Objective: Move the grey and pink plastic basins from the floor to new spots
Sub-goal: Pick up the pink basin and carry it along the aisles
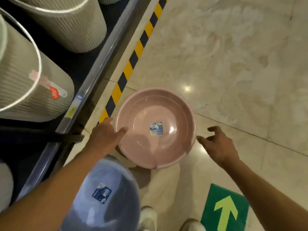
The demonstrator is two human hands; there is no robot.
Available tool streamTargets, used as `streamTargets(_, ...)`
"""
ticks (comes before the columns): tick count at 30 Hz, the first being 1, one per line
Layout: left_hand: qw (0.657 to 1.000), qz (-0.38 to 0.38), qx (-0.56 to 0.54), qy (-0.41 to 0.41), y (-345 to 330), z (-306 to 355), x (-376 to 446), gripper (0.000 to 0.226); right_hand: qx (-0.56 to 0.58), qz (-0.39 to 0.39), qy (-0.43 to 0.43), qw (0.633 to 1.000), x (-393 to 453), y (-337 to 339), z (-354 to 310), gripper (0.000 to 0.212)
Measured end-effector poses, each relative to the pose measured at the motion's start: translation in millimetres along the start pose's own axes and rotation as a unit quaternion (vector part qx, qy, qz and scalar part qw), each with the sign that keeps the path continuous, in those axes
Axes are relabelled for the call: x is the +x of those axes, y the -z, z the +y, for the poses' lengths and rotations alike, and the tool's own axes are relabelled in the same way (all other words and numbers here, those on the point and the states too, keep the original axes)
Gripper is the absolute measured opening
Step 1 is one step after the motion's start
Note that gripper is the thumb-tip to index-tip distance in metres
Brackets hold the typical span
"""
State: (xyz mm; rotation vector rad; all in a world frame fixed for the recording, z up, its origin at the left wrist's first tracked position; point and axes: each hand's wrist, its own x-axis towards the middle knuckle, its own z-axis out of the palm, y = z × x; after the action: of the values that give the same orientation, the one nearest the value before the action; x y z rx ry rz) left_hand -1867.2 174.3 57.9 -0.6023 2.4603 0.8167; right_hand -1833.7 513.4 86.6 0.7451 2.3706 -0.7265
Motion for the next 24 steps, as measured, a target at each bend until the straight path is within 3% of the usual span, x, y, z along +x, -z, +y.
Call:
streamTargets(6, 0.999, -0.013, 0.018, 0.043, -45, -53, 49, 0.077, -0.031, -0.002, -0.008, 0.999, 57, -50, 31, 0.072)
streamTargets(14, 0.998, 0.003, -0.051, 0.044, -69, -57, 56, 0.059, -0.003, -0.031, 0.008, 0.999, 73, -84, 28, 0.051)
streamTargets(24, 0.997, -0.017, -0.069, -0.004, -5, 22, 9, 0.035, 0.072, 0.016, 0.015, 0.997, 26, 12, 25, 0.052)
